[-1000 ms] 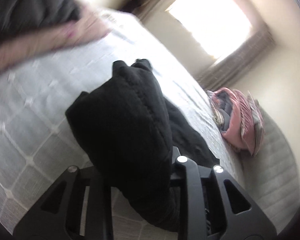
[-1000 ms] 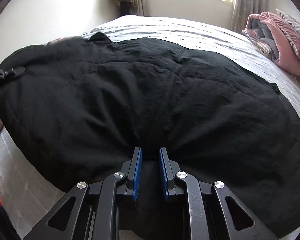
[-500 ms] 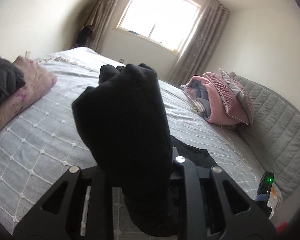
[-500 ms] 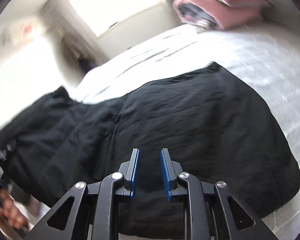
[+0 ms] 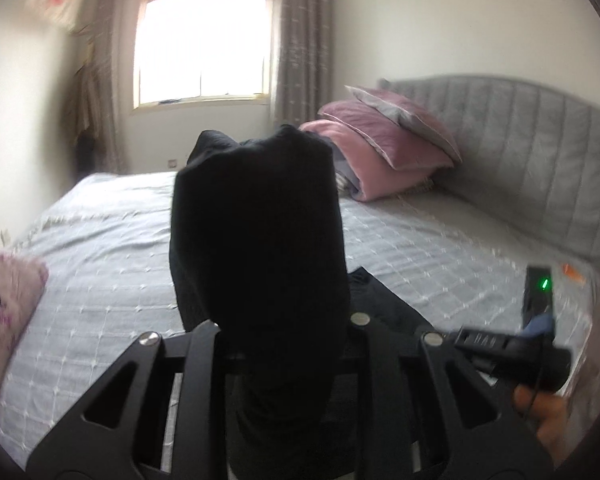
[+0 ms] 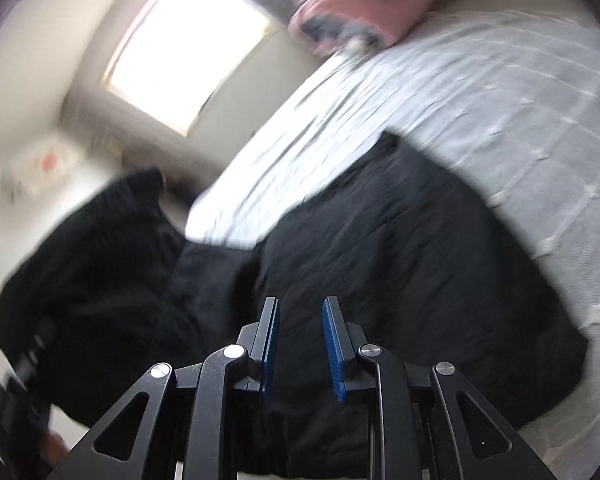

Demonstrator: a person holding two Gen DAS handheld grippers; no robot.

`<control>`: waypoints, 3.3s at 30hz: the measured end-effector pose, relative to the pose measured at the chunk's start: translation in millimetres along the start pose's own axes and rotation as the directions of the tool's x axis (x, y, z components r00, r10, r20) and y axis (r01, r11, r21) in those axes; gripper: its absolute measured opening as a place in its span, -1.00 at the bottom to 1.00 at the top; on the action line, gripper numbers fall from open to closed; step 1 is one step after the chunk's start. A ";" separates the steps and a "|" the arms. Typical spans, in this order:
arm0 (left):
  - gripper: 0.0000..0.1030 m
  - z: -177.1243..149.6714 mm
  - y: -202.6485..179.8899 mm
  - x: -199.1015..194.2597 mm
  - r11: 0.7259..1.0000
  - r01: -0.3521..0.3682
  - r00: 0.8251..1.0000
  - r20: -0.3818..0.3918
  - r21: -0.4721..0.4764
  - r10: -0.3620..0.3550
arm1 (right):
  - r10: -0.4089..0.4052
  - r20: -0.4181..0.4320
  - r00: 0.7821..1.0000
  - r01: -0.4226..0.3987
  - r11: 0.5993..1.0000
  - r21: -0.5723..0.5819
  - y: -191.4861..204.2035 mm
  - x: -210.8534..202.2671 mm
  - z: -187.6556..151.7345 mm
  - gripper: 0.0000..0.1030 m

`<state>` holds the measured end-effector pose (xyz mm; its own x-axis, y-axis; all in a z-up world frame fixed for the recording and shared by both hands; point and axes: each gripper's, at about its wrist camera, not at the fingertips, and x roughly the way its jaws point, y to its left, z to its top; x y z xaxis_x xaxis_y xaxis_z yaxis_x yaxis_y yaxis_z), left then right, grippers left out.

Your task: Fold large clothes

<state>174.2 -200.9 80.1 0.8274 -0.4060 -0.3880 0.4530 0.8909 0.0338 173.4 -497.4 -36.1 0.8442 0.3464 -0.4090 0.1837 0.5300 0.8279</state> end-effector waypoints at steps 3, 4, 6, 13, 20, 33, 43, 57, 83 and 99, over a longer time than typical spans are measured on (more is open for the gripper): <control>-0.52 -2.8 -48.4 20.5 0.995 0.039 0.999 -0.039 0.096 -0.036 | -0.026 0.092 0.995 0.015 0.992 0.123 -32.5 -33.1 15.9 -0.54; -0.52 -6.3 -67.1 28.8 0.990 0.049 0.998 -0.057 0.133 -0.041 | -0.047 0.123 0.991 0.025 0.984 0.174 -46.1 -44.9 20.1 -0.54; -0.48 -20.7 -105.0 50.4 0.977 0.071 0.992 -0.121 0.200 -0.047 | -0.098 0.165 0.981 0.053 0.966 0.254 -68.1 -62.9 22.9 -0.54; -0.03 -108.6 -184.6 125.9 0.919 0.169 0.912 -0.411 0.356 -0.008 | -0.230 0.214 0.949 0.115 0.889 0.444 -125.4 -101.0 31.6 -0.54; 0.09 -77.4 -161.6 115.0 0.948 0.296 0.866 -0.453 0.120 -0.214 | -0.168 0.179 0.970 0.090 0.921 0.379 -117.9 -89.8 38.4 -0.51; 0.18 -63.7 -33.5 26.0 0.901 0.349 0.850 -0.319 -0.255 -0.420 | -0.102 0.239 0.966 0.100 0.995 0.019 -42.5 -95.9 40.6 -0.34; -0.57 -100.5 20.0 61.6 0.896 0.214 0.868 -0.347 -0.388 -0.357 | -0.272 0.070 0.960 0.270 0.827 -0.493 53.1 -28.8 -15.4 -0.34; -0.96 -145.3 21.5 95.0 0.853 0.169 0.806 -0.428 -0.495 -0.408 | -0.566 -0.075 0.821 0.436 0.705 -0.560 -14.1 27.3 -36.0 -0.51; -0.80 -41.1 78.2 223.4 0.918 -0.018 0.818 -0.534 -0.397 -0.215 | -0.283 0.066 0.957 0.285 0.874 -0.394 33.2 -32.0 -21.1 -0.18; -0.85 -80.0 50.4 251.7 0.946 -0.131 0.828 -0.558 -0.298 -0.061 | -0.533 -0.018 0.846 0.472 0.763 -0.442 16.1 14.9 -37.4 -0.19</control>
<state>378.7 -241.9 -89.5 0.4721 -0.2767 -0.8370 0.2209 0.9563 -0.1915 170.1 -454.7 -43.2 0.6072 0.0240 -0.7942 0.3159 0.9099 0.2690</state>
